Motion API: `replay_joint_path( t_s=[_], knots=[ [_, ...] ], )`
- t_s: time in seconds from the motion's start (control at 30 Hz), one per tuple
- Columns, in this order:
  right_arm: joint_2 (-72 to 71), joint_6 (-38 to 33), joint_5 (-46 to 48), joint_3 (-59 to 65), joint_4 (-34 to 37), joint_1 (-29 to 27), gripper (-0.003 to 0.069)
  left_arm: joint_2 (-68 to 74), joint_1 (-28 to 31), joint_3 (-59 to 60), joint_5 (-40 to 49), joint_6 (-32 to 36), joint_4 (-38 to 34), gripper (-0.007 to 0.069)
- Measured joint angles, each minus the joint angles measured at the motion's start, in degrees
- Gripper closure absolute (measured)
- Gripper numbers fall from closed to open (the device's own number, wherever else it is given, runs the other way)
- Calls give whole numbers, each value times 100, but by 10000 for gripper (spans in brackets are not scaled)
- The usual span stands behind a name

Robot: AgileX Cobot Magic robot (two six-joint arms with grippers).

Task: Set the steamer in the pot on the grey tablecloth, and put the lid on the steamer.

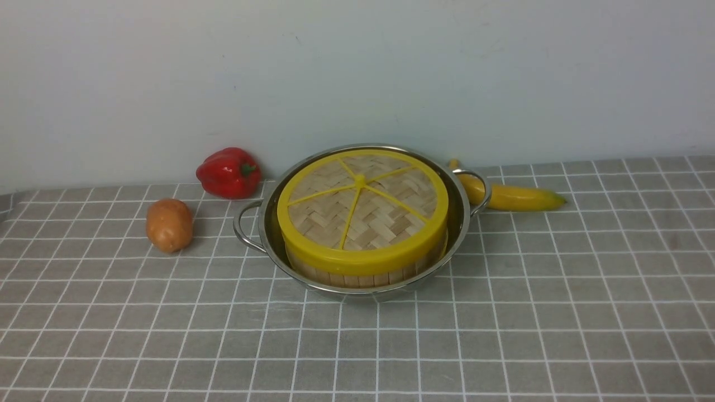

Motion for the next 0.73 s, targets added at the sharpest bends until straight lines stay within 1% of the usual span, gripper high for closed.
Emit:
replay_joint_path(
  t_s=[0.73],
  knots=[
    [0,74,0,0,0,0,419,0,0,0,0,0,0,382]
  ],
)
